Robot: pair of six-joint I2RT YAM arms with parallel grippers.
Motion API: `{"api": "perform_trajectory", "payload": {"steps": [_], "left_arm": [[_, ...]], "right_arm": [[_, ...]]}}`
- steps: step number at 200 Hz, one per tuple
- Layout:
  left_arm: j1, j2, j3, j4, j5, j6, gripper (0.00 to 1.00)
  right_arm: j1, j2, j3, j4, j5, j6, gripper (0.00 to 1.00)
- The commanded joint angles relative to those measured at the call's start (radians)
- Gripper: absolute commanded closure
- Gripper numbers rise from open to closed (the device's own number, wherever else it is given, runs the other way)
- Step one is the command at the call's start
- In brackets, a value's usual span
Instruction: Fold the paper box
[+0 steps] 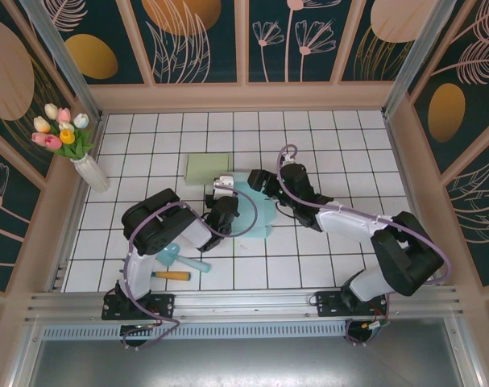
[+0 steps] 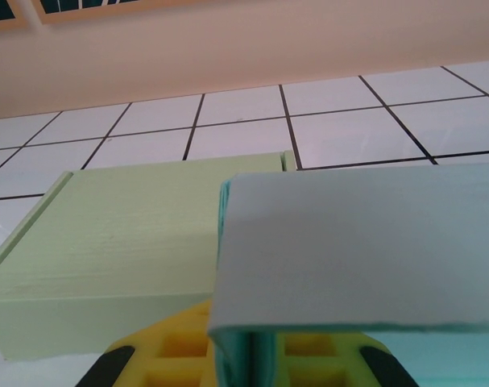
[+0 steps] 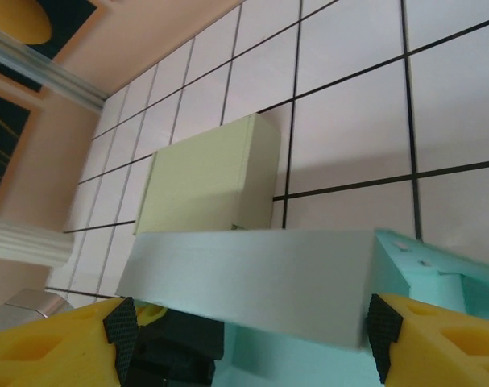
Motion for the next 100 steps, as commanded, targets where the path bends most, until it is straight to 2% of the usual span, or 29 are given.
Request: {"api": "perform_trajectory", "payload": {"steps": [1, 48, 100], "left_arm": [[-0.003, 0.028, 0.006, -0.038, 0.015, 0.037, 0.90], [-0.003, 0.028, 0.003, -0.033, 0.016, 0.033, 0.90], [-0.002, 0.029, 0.008, -0.039, 0.013, 0.034, 0.90]], "right_arm": [[0.054, -0.072, -0.001, -0.117, 0.119, -0.026, 0.22], [0.096, -0.165, -0.048, -0.135, 0.160, -0.011, 0.22], [0.093, -0.082, -0.061, -0.044, 0.158, 0.027, 0.22]]}}
